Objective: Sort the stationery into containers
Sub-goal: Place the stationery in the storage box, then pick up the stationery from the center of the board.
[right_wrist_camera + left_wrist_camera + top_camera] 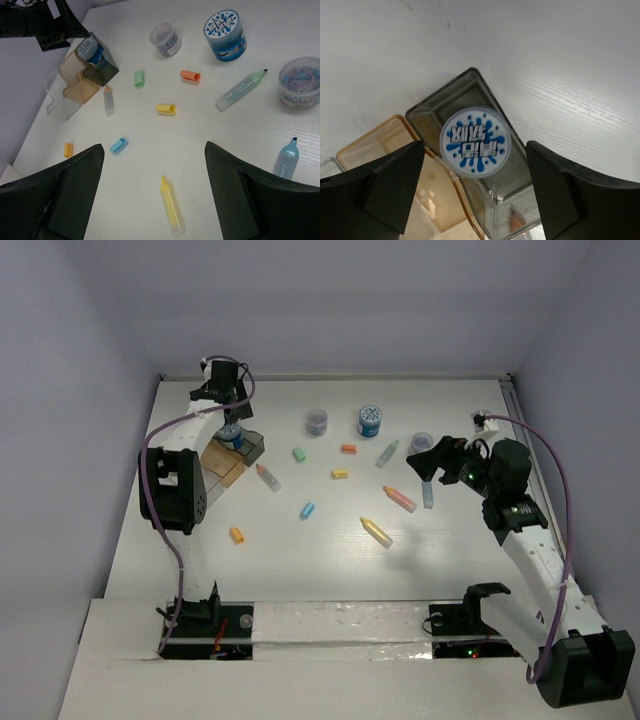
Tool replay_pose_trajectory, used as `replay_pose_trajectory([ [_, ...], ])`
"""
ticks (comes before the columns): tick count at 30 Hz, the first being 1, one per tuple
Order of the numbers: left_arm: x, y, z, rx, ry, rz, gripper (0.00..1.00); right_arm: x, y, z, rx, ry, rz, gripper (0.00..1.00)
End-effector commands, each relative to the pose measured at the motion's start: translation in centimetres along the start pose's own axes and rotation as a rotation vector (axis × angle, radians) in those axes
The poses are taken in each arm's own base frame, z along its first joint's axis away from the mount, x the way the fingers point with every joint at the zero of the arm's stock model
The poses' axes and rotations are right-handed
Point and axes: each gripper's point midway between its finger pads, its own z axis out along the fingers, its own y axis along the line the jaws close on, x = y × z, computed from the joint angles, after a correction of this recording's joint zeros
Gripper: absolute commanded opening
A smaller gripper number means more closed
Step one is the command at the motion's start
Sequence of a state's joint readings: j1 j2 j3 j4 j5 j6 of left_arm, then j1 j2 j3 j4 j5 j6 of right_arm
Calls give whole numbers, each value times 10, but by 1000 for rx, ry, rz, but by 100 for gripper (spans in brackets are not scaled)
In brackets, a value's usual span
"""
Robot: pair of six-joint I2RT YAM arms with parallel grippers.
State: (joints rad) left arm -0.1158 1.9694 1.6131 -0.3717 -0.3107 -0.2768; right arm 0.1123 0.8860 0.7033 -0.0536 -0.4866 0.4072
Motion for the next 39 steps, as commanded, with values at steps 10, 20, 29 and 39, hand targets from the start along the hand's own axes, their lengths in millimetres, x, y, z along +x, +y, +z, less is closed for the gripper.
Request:
replay_pose_trajectory([
  [10, -78, -109, -125, 336, -308, 28, 82, -17, -3, -3, 47, -66, -47, 83],
  [20, -18, -309, -181, 769, -281, 212, 93, -32, -14, -18, 154, -167, -51, 87],
  [29, 14, -373, -142, 771, -248, 278, 99, -33, -11, -18, 140, -167, -46, 91],
  [39, 69, -407, -109, 776, -223, 335, 99, -30, -1, -16, 77, -145, -46, 91],
])
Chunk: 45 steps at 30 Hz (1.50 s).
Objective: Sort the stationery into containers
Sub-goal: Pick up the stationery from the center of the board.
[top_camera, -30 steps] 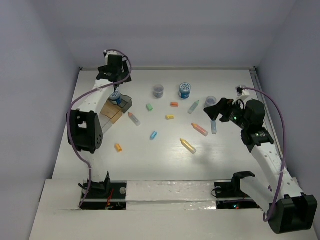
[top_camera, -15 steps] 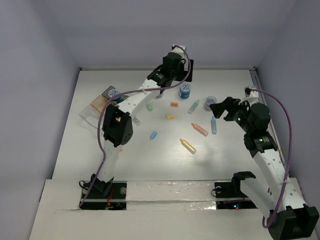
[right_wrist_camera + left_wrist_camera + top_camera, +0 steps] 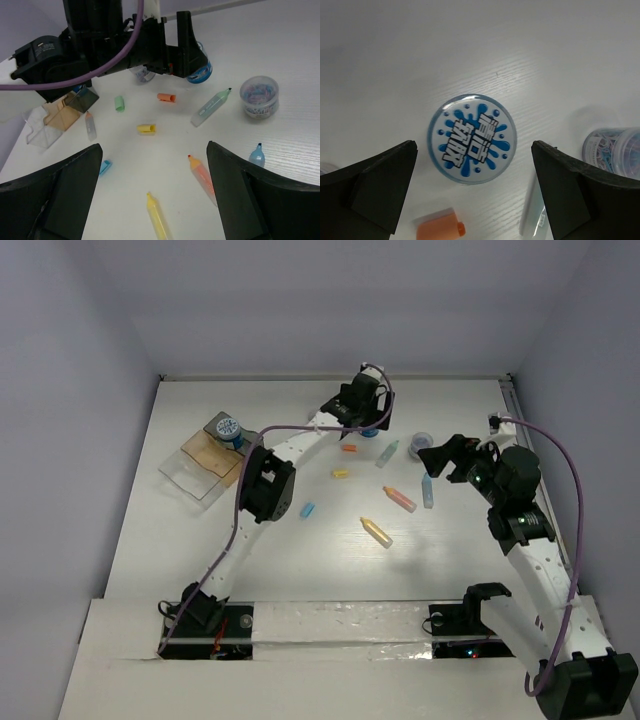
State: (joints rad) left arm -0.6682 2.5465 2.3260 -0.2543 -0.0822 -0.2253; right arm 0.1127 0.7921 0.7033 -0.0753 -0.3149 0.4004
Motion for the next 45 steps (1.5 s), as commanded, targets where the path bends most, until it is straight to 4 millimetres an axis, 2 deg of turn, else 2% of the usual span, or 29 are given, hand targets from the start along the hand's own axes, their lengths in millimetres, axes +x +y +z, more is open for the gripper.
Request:
replay_pose_trajectory([
  [1, -38, -31, -12, 42, -116, 24, 99, -4, 11, 0, -54, -13, -7, 91],
  [6, -32, -26, -1, 18, -120, 23, 97, -4, 12, -1, -61, -15, -8, 90],
  [13, -29, -18, 0, -21, -114, 38, 85, -5, 13, -2, -58, -16, -13, 88],
  [18, -20, -14, 3, -60, -104, 74, 83, -6, 13, -3, -58, -19, -16, 88],
  [21, -22, -11, 5, -75, -113, 89, 74, -7, 13, -3, -57, -21, -16, 88],
  [22, -24, -11, 4, -76, -121, 89, 65, -7, 14, -3, -58, -23, -16, 88],
  [25, -36, -19, -4, -67, -156, 95, 54, -7, 14, -4, -59, -25, -17, 86],
  [28, -55, -32, -20, -57, -214, 124, 54, -6, 13, -4, -54, -21, -18, 86],
  [30, -61, -30, -23, -70, -217, 133, 55, -7, 12, -4, -50, -25, -23, 86],
  [34, -48, -24, -18, -95, -185, 148, 53, -10, 12, -6, -41, -35, -27, 86],
  [37, -43, -22, -19, -99, -171, 140, 45, -9, 11, -5, -43, -35, -27, 86],
  [41, -72, -28, -41, -80, -237, 117, 43, -7, 10, -4, -37, -28, -24, 86],
  [42, -88, -31, -54, -71, -270, 107, 42, -8, 9, -4, -36, -30, -24, 87],
  [44, -103, -34, -67, -66, -301, 98, 41, -7, 10, -4, -38, -27, -24, 87],
  [45, -117, -36, -80, -59, -330, 90, 41, -8, 10, -4, -39, -30, -25, 87],
])
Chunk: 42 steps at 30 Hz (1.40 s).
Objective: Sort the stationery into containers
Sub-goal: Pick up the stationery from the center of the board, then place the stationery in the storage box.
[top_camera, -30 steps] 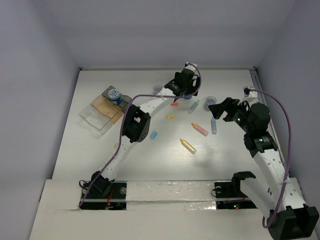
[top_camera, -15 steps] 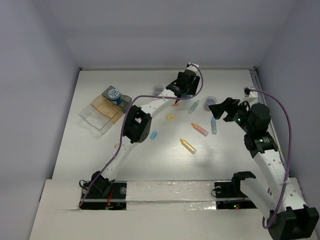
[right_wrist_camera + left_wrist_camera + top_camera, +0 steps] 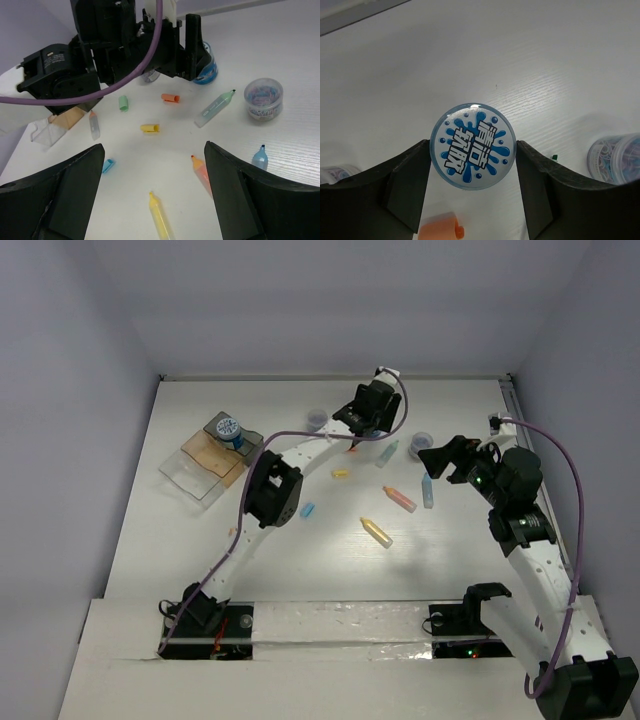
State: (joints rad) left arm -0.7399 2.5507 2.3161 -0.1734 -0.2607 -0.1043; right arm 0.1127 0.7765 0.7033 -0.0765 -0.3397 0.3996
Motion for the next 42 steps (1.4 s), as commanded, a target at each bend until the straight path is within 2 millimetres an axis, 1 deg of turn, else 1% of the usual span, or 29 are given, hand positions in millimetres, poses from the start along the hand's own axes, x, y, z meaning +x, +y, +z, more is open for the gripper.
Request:
replay_pose_trajectory([
  [1, -123, 5, -74, 21, -242, -70, 40, -7, 4, -1, -11, -28, -20, 87],
  [4, -137, 10, -92, 15, -269, -83, 39, -7, 3, -1, -7, -28, -19, 87],
  [8, -139, 19, -111, -6, -271, -109, 38, -5, 3, 0, -8, -24, -20, 87],
  [10, -138, 33, -124, -35, -270, -123, 38, -6, 3, 0, -9, -24, -20, 87],
  [11, -138, 36, -130, -42, -273, -129, 38, -6, 3, 0, -10, -23, -20, 87],
  [12, -138, 49, -143, -64, -274, -144, 38, -5, 3, 0, -11, -20, -19, 87],
  [14, -137, 70, -157, -100, -278, -170, 37, -5, 4, 0, -13, -20, -19, 87],
  [15, -132, 83, -174, -120, -282, -195, 37, -5, 4, 0, -13, -18, -20, 87],
  [16, -129, 100, -181, -146, -283, -216, 37, -6, 5, -1, -17, -22, -20, 87],
  [17, -126, 111, -189, -164, -287, -236, 37, -6, 5, -1, -15, -22, -22, 87],
  [18, -117, 127, -206, -190, -284, -257, 37, -6, 4, -1, -15, -22, -22, 87],
  [19, -112, 148, -213, -222, -287, -304, 37, -5, 5, -1, -17, -20, -20, 87],
  [20, -99, 159, -227, -233, -280, -340, 37, -4, 6, 0, -24, -13, -19, 87],
  [22, -85, 185, -239, -274, -276, -386, 37, -4, 6, 0, -25, -11, -17, 87],
  [23, -78, 210, -245, -317, -279, -414, 37, -3, 5, 1, -26, -9, -16, 87],
  [24, -63, 221, -254, -327, -267, -426, 37, -2, 6, 1, -30, -6, -16, 87],
  [25, -55, 233, -258, -351, -261, -440, 37, -2, 7, 1, -33, -6, -15, 87],
  [26, -47, 256, -262, -397, -260, -467, 37, -2, 7, 2, -36, -8, -16, 87],
  [27, -36, 264, -267, -408, -251, -474, 37, -1, 7, 2, -39, -4, -12, 87],
  [29, -24, 281, -270, -438, -238, -496, 37, 1, 7, 4, -43, 8, -7, 87],
  [30, -13, 294, -269, -463, -221, -510, 37, 2, 7, 4, -44, 10, -7, 87],
  [31, -9, 298, -268, -468, -213, -515, 37, 2, 7, 5, -45, 13, -6, 87],
  [32, -12, 298, -266, -461, -227, -518, 37, 3, 7, 5, -46, 14, -6, 87],
  [34, -8, 303, -261, -473, -218, -509, 37, 2, 7, 6, -48, 13, -5, 87],
  [36, -6, 302, -254, -463, -205, -505, 38, 2, 7, 6, -49, 14, -5, 87],
  [37, -11, 303, -253, -463, -210, -496, 38, 3, 7, 6, -49, 17, -4, 87],
  [40, -14, 307, -246, -481, -200, -472, 38, 3, 7, 6, -49, 15, -4, 87],
  [41, -13, 312, -245, -492, -196, -471, 38, 3, 7, 6, -50, 16, -6, 87],
  [42, -10, 312, -240, -490, -182, -466, 38, 4, 7, 6, -48, 18, -5, 87],
])
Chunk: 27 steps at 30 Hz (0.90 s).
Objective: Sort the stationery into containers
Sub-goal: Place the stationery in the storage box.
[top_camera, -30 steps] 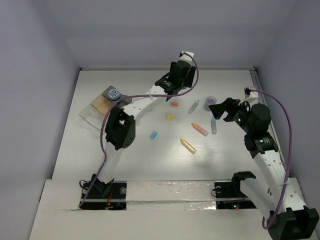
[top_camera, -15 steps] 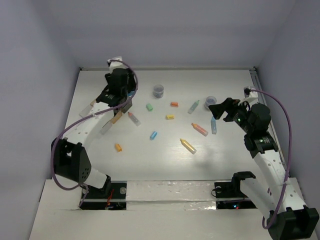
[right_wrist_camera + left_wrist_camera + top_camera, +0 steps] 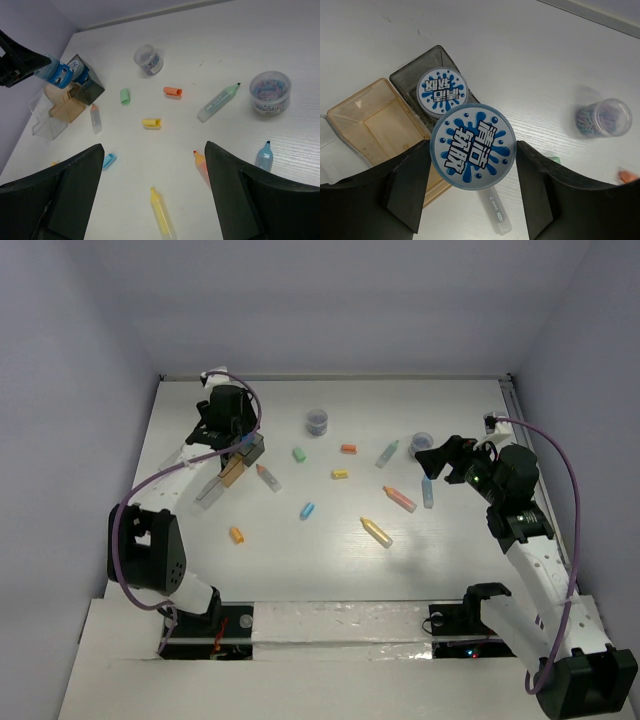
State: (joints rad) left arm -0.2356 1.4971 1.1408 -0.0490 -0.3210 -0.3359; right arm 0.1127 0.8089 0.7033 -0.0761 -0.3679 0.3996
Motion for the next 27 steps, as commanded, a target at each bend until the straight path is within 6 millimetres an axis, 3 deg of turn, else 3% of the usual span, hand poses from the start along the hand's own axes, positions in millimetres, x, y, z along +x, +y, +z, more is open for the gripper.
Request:
replay_pose_trajectory([
  [1, -40, -14, 4, 34, -102, -21, 38, -6, 8, 0, -35, -23, -19, 87],
  [6, -23, -18, 19, 41, -60, -3, 38, -6, 8, -1, -33, -23, -19, 87],
  [11, -22, -22, 25, 54, -59, 2, 38, -5, 8, 0, -38, -18, -18, 87],
  [27, 6, -5, 46, -47, 8, 51, 41, -6, 7, -2, -29, -25, -25, 87],
])
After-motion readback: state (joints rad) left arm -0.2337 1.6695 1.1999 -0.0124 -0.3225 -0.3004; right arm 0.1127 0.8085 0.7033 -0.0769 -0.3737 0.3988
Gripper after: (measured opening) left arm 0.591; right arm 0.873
